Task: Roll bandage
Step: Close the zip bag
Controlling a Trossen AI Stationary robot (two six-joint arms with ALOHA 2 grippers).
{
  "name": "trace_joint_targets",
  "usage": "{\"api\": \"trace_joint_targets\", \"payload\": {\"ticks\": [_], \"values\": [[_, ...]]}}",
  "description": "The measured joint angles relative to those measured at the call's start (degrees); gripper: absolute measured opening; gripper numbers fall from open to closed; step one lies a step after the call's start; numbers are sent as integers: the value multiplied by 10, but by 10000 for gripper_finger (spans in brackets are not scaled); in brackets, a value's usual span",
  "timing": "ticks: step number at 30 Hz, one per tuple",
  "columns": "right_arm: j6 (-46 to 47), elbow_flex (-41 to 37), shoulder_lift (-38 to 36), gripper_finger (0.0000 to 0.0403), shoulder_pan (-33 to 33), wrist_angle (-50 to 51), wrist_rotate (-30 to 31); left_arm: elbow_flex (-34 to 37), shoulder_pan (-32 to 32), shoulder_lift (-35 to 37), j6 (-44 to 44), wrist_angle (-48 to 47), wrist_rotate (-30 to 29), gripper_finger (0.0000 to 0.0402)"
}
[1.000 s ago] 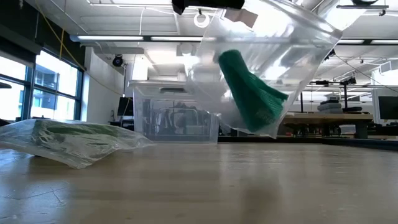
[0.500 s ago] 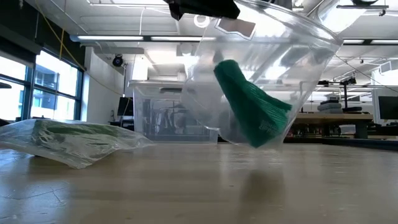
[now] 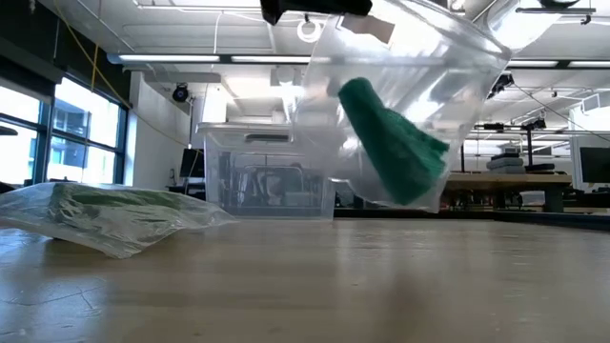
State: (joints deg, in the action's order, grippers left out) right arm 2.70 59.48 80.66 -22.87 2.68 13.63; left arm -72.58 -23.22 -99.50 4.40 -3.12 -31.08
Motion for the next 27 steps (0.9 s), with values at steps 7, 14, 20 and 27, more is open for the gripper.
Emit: {"api": "trace_joint_targets", "payload": {"ticks": [7,14,20,27], "values": [[31,0,5,106,0,17,31,0,0,0,0,-2,4,0],[45,0,7,87,1,27,48,1,0,0,-1,-3,4,0],[33,0,20,8,4,17,13,2,0,-1,-1,-3,6,0],[35,0,52,8,11,-2,12,5,-2,-3,0,-15,10,0]]}}
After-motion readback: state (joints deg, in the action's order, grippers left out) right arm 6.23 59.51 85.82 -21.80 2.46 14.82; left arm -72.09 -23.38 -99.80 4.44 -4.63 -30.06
